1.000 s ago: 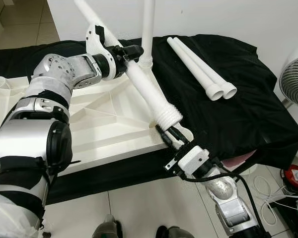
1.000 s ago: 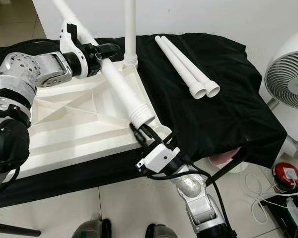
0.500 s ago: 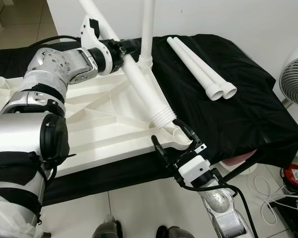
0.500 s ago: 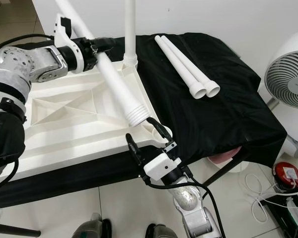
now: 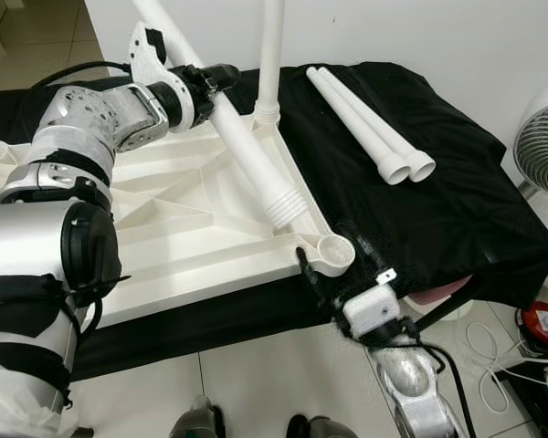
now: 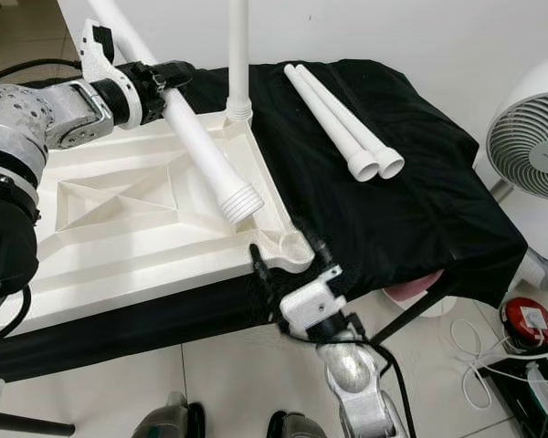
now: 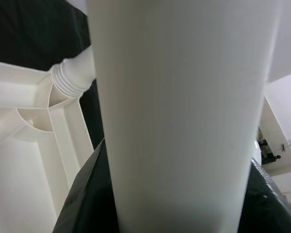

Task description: Building children table

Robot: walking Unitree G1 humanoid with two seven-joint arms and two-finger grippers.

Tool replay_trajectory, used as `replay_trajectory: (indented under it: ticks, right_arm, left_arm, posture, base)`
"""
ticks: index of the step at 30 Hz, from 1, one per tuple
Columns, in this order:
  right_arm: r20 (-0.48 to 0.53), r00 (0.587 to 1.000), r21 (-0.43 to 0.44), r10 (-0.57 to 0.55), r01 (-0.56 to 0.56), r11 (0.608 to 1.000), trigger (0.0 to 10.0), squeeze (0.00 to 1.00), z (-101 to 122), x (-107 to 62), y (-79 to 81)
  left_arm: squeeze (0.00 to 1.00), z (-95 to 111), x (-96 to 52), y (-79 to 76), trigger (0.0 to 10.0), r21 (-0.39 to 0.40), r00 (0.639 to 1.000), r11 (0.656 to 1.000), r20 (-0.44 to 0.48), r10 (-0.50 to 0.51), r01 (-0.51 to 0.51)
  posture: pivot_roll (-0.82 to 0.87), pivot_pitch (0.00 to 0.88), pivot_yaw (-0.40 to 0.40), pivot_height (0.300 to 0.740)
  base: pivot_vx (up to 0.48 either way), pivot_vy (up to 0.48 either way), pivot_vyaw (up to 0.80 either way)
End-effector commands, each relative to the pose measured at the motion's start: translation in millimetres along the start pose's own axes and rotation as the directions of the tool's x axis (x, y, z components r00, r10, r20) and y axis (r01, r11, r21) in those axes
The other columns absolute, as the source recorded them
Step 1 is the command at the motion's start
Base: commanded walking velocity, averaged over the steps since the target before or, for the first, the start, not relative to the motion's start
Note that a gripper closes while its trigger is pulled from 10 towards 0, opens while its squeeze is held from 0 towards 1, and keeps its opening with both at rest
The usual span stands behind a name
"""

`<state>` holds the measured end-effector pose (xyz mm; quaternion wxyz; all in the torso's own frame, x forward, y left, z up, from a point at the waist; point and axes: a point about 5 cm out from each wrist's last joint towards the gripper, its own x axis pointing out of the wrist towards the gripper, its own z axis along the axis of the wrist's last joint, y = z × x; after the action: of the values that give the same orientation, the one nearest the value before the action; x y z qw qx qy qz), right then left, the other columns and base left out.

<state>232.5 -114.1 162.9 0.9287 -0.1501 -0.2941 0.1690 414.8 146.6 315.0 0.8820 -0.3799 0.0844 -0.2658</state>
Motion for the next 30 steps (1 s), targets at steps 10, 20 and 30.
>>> replay_trajectory:
  ticks: [10, 20, 30]
  right_arm:
    - [-0.021, 1.0, 0.357, -0.01, 0.016, 0.934, 10.0, 0.0, 20, 53.9, -16.1]
    - [-0.102, 0.994, 0.321, 0.026, 0.008, 0.947, 10.0, 0.0, 10, 84.9, -22.3]
    - [-0.206, 0.969, 0.358, 0.139, -0.058, 0.932, 10.0, 0.0, 3, 110.3, -26.5]
  left_arm:
    - [0.0, 11, 3.7, -37.7, 10.0, 0.356, 0.926, 0.874, 0.055, -0.373, 0.331]
    - [0.0, 3, 9.2, -47.1, 10.0, 0.52, 0.936, 0.817, 0.084, -0.341, 0.251]
    - [0.0, -17, 5.6, -72.3, 10.0, 0.714, 0.903, 0.676, 0.15, -0.402, 0.183]
  posture:
    - [0.0, 0.082, -0.006, 0.74]
    - [0.0, 0.047, -0.013, 0.74]
    - [0.0, 0.0, -0.01, 0.74]
  base:
    - [0.0, 0.0, 0.0]
    - [0.0, 0.0, 0.0]
    - [0.0, 0.0, 0.0]
